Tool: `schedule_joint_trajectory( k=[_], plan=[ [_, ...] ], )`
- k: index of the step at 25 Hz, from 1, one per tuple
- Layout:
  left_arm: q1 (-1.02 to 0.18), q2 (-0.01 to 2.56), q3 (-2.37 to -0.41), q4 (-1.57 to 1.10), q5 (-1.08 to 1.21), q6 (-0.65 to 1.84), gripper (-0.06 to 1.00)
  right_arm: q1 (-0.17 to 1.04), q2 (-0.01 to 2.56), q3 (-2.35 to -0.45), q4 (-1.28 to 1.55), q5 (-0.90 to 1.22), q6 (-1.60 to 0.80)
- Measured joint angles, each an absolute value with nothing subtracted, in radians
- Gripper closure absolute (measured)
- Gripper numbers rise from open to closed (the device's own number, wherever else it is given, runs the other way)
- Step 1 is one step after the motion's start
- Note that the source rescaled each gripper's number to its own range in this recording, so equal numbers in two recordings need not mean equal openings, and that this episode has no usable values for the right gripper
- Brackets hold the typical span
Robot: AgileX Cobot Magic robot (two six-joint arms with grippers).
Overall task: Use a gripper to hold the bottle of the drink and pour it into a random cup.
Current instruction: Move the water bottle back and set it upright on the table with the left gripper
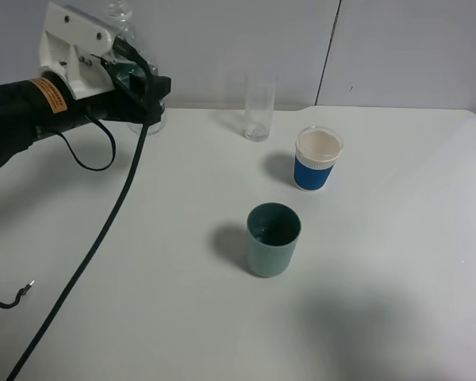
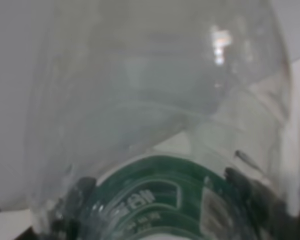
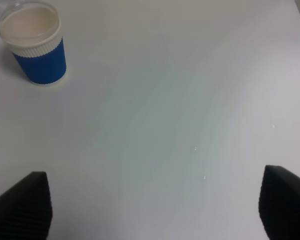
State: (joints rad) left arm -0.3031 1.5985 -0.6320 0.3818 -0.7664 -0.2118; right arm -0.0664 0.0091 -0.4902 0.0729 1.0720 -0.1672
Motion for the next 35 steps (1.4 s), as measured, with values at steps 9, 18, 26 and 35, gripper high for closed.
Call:
schedule_joint_trajectory(
  k=[9,18,26,35],
  plan=[
    [-0.127,1.663,-0.633,0.535,-0.919,-0.327,0.92,-0.066,0.009,-0.490,0.073,1.072,-0.167],
    [-0.064,1.830,-0.634,0.554,-1.034,-0.306,0.92,-0.066,0.009,-0.490,0.073,1.072,-0.167],
    [-0.036,1.953,-0.636,0.562,-1.108,-0.204,0.92,-0.066,0.009,-0.490,0.073,1.072,-0.167],
    [-0.035,2.049,-0.638,0.576,-1.160,-0.162,0.92,-0.066,0.009,-0.490,0.073,1.072,-0.167]
  ],
)
